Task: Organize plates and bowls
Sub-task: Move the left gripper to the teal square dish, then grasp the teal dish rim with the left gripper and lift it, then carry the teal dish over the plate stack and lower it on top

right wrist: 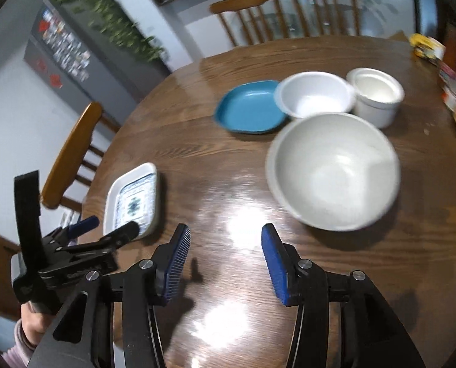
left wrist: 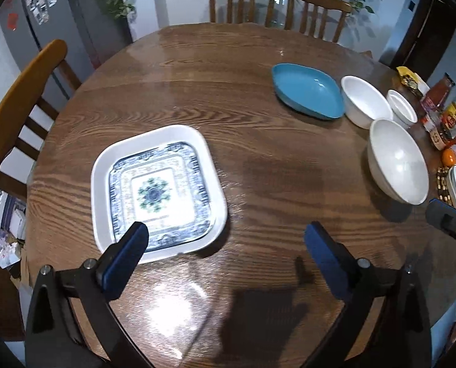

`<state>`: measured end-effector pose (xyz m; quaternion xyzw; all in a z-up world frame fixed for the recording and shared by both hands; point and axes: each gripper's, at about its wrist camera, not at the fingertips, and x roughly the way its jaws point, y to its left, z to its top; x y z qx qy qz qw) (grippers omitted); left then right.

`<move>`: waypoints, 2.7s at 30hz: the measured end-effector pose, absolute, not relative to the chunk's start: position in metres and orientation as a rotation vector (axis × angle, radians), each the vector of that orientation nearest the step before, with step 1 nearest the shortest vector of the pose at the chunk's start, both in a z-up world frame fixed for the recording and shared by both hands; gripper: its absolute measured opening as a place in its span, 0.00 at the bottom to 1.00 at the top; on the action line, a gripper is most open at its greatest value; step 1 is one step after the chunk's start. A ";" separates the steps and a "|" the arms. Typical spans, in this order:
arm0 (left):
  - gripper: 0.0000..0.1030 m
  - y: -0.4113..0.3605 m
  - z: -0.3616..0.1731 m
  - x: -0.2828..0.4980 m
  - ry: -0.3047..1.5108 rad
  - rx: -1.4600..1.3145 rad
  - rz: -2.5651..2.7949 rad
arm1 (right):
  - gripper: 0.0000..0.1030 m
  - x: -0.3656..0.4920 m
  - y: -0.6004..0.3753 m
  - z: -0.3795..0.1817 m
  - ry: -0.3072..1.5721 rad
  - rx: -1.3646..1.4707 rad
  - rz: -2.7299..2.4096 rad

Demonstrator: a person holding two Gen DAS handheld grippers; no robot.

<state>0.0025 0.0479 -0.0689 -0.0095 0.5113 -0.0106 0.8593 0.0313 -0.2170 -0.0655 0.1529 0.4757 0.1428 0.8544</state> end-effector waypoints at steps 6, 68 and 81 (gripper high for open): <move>0.99 0.022 -0.048 0.022 1.026 0.006 -0.070 | 0.48 0.032 -0.245 -0.045 0.951 0.332 0.240; 0.18 0.022 -0.069 0.144 1.037 -0.087 -0.036 | 0.05 0.245 -0.124 -0.054 1.116 -0.134 0.392; 0.19 0.064 -0.037 0.054 0.921 -0.042 0.039 | 0.05 0.148 -0.084 -0.025 1.051 -0.092 0.505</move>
